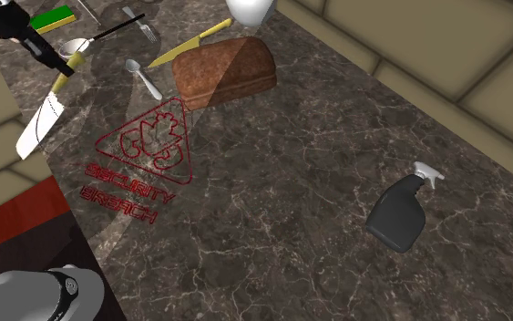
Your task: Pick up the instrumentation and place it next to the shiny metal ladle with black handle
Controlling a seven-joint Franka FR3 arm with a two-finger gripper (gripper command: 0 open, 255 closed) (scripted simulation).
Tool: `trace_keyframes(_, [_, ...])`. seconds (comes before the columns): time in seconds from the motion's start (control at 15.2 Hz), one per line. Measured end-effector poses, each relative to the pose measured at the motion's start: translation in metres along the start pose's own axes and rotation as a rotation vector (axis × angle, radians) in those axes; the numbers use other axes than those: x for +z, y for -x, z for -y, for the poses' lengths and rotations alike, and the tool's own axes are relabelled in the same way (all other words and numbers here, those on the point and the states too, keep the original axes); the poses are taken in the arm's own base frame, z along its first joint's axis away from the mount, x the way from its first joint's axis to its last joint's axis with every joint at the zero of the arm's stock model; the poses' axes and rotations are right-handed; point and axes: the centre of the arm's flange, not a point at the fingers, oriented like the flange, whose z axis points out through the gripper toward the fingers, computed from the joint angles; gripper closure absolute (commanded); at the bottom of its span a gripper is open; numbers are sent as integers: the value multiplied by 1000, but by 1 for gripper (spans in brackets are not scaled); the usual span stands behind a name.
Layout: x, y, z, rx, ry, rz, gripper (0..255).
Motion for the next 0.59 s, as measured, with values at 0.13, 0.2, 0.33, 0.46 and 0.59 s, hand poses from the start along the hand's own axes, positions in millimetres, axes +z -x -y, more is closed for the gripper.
trace_keyframes(0.13, [-7,22,18,0,0,0,255])
trace_keyframes(0.2, [-8,31,26,0,0,0,255])
trace_keyframes(0.33, [-9,41,33,0,1,0,255])
trace_keyframes(0.46, [-1,46,37,1,1,0,255])
trace_keyframes(0.59, [8,48,38,1,1,0,255])
